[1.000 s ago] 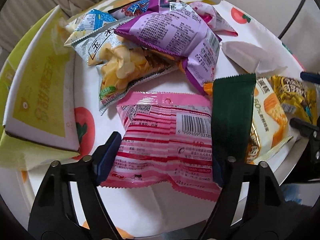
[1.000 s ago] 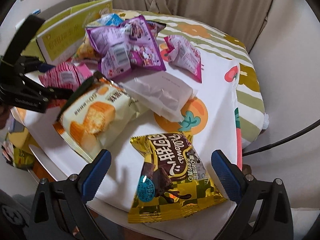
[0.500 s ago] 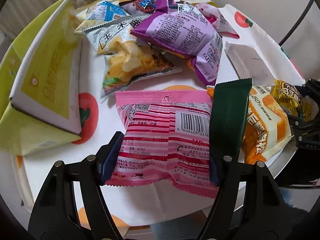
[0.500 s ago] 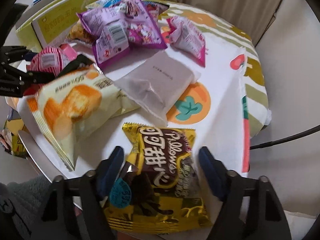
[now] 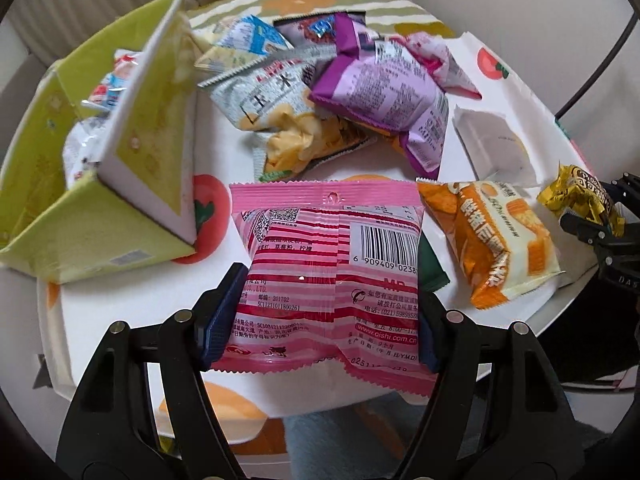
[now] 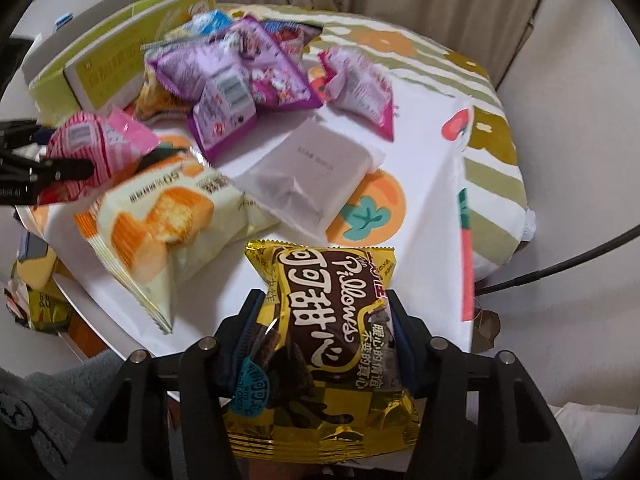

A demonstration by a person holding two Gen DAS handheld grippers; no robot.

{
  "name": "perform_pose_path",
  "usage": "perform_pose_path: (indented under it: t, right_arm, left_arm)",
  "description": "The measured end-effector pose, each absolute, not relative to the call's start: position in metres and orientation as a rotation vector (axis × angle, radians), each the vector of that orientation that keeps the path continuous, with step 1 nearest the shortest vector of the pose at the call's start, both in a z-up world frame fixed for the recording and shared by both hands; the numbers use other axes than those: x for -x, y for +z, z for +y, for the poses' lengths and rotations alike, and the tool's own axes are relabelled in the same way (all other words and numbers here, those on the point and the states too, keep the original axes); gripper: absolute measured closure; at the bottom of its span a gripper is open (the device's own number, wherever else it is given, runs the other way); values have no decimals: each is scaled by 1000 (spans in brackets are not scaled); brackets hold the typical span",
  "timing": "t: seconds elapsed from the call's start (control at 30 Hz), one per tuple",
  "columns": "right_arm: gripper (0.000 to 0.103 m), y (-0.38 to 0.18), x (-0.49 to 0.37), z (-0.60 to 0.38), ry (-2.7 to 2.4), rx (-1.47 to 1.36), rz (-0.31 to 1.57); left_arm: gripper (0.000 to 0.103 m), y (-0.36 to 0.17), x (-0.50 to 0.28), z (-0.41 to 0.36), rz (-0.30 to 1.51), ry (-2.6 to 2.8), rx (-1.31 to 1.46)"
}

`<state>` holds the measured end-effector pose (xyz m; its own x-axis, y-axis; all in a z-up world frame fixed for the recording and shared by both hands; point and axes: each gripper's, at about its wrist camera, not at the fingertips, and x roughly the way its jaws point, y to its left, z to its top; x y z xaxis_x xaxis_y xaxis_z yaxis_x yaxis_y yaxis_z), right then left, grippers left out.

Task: Organize snacks
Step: 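Drop the pink striped bag into the box while the right tool drops the gold Pillows bag in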

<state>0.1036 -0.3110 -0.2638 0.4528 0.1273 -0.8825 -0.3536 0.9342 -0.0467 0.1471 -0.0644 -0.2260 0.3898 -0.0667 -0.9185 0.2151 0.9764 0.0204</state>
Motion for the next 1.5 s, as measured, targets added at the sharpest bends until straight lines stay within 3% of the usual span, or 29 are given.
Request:
perform_pose_path:
  t: [0.4,0.7,0.93,1.27,1.37,1.4,1.43,1.5]
  right_arm:
    - [50,-185,-118,-300,249,180,921]
    - [50,-122,-153,-234,323,155,789]
    - [50,-98,-195,-151,433,98,749]
    - [50,-94,-239,-48,518,60,779]
    - [50,-98,-246,-27,528,52,803]
    - [50,-100,-249,-21,527,52,811]
    - [50,-102,-251,-16,525,52,819]
    - [50,-107,-255,-8,526,45,840]
  left_arm:
    - [34,-137,-138,-36,984,-129,-72]
    - [34,-82,-166,48,856,-15,-37]
    - [34,-78,-200,126,859,56,7]
    - [33,-121,-253,197,966,36,56]
    - [26,-131,-260,201,995,32,35]
    - [10,-135,-261,202,1007,31,31]
    - [0,-137,-262,204,1012,27,29]
    - [0,-138,-260,206,1006,6,31]
